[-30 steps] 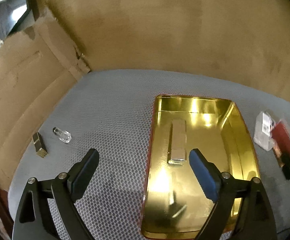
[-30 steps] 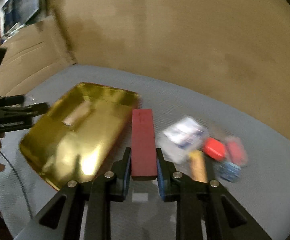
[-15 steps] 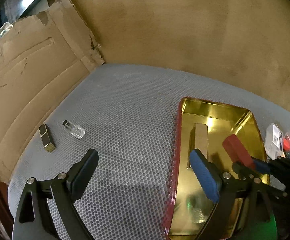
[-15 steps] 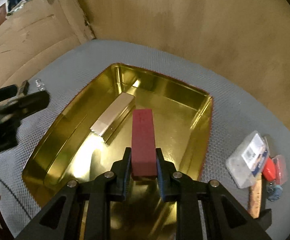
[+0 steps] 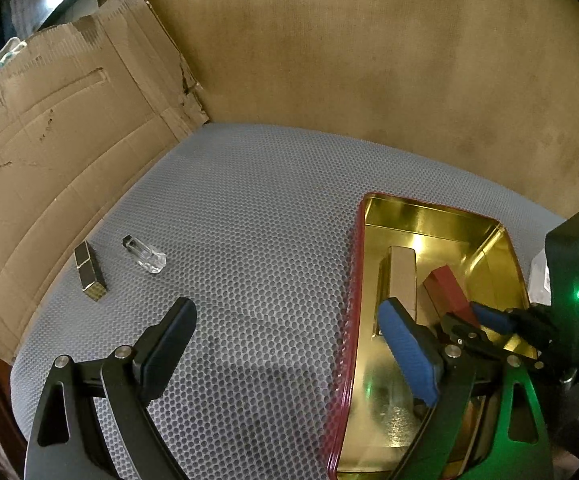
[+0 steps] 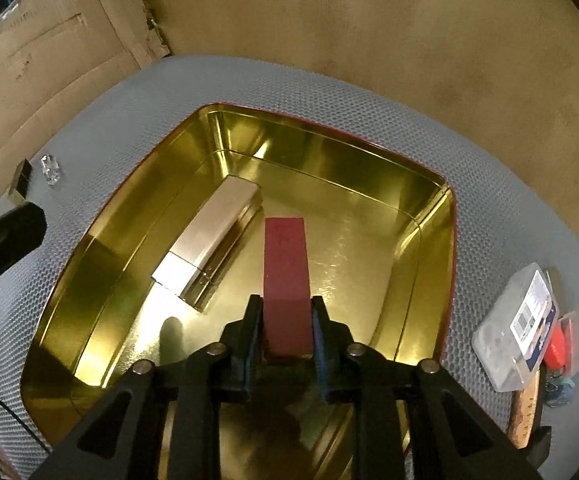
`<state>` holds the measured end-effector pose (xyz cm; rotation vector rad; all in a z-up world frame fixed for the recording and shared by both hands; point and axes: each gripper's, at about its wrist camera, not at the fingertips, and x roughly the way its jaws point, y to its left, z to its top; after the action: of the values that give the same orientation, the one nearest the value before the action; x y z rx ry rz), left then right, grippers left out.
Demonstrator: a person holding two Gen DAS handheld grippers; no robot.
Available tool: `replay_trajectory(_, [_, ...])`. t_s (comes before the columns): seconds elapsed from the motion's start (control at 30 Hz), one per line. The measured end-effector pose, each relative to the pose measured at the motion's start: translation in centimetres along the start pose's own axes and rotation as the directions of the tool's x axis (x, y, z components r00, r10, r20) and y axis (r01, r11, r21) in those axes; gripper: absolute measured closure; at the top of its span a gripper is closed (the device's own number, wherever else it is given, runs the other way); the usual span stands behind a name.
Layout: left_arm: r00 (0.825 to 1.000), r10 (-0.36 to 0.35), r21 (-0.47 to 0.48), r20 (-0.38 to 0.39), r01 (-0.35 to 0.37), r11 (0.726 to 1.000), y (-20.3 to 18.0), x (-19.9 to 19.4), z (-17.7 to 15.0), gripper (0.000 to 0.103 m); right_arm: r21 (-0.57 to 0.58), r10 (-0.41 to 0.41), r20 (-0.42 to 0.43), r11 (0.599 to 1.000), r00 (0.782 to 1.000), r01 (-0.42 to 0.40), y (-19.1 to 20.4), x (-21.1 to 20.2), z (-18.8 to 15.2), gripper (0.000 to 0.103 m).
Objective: Organize rigid objects
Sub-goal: 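Carry the red block into the gold tin and release it with the right gripper, then grasp the blue patterned tin with the right gripper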
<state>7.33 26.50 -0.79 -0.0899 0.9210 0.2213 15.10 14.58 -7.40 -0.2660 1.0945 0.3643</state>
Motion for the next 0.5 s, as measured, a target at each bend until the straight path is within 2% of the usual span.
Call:
replay_trajectory(0.1, [1.0, -0.003, -0.001, 0.008, 0.003, 1.0, 0.0, -0.1, -0.1, 0.012, -0.02, -0.024, 0.033, 0.999, 0.999, 0.025, 0.2, -0.9, -0.1, 0.056])
replay_trajectory(0.23, [1.0, -0.011, -0.008, 0.016, 0.011, 1.0, 0.3, -0.1, 0.0, 0.012, -0.015, 0.002, 0.102, 1.0, 0.995, -0.001, -0.4, -3.8, -1.0, 0.055])
replay_trajectory(0.37, [1.0, -0.003, 0.005, 0.018, 0.003, 1.0, -0.1, -0.1, -0.2, 0.012, 0.062, 0.031, 0.182, 0.997, 0.983, -0.043, -3.7, -7.2, -3.2, 0.055])
replay_trajectory(0.5, [1.0, 0.006, 0.031, 0.024, -0.007, 0.999, -0.8, -0.2, -0.4, 0.012, 0.159, -0.047, 0.215, 0.987, 0.975, 0.013, -8.9, -9.2, -5.7, 0.055])
